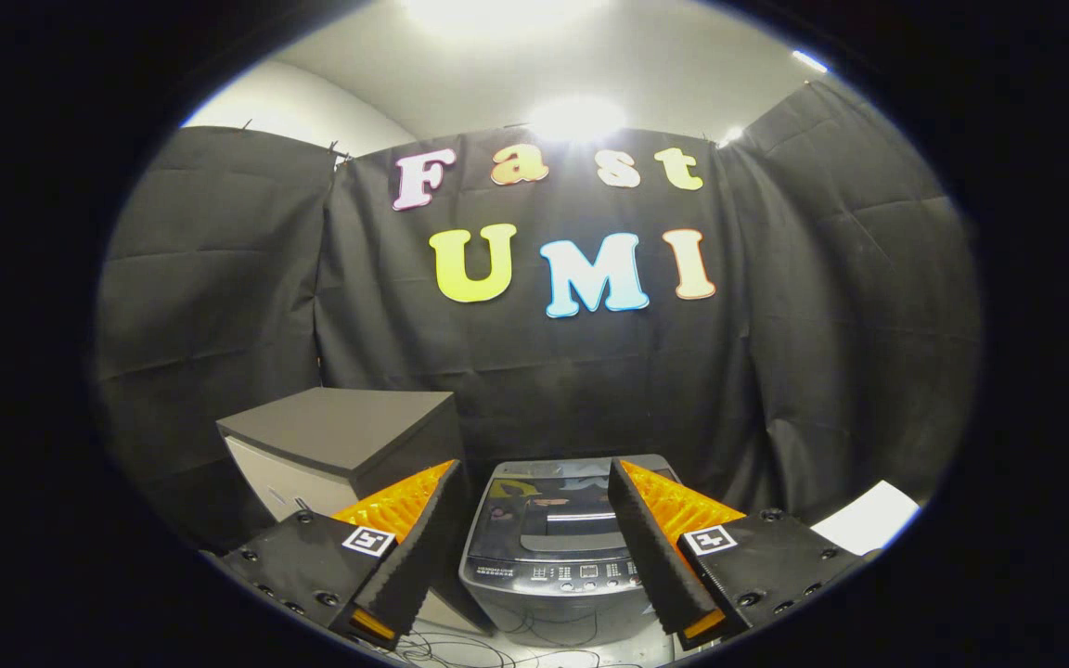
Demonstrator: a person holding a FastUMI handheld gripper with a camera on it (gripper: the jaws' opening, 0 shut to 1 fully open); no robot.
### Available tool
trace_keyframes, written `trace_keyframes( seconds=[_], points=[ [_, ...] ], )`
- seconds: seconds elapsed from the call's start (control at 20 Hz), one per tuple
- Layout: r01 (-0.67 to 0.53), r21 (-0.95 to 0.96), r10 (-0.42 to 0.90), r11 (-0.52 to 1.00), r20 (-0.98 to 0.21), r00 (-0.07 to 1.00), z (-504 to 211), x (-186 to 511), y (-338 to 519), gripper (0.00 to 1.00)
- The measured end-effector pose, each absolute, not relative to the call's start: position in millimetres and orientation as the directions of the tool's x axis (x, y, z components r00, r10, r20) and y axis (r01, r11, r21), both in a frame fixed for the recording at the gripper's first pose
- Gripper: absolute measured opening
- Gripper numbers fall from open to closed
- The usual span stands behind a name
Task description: Put the clothes into the washing machine and then close the washing machine lid.
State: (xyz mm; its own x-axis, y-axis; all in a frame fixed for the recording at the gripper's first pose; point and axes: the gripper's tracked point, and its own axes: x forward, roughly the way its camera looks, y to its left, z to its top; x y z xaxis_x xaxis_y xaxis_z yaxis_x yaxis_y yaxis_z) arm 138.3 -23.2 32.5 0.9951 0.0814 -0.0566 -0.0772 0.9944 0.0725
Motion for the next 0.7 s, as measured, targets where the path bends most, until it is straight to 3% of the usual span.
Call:
trace_keyframes(
  seconds=[0.7],
  points=[
    [-0.047,0.03,0.046,0.998,0.037,0.998,53.1,67.9,-34.5,0.97]
  ],
)
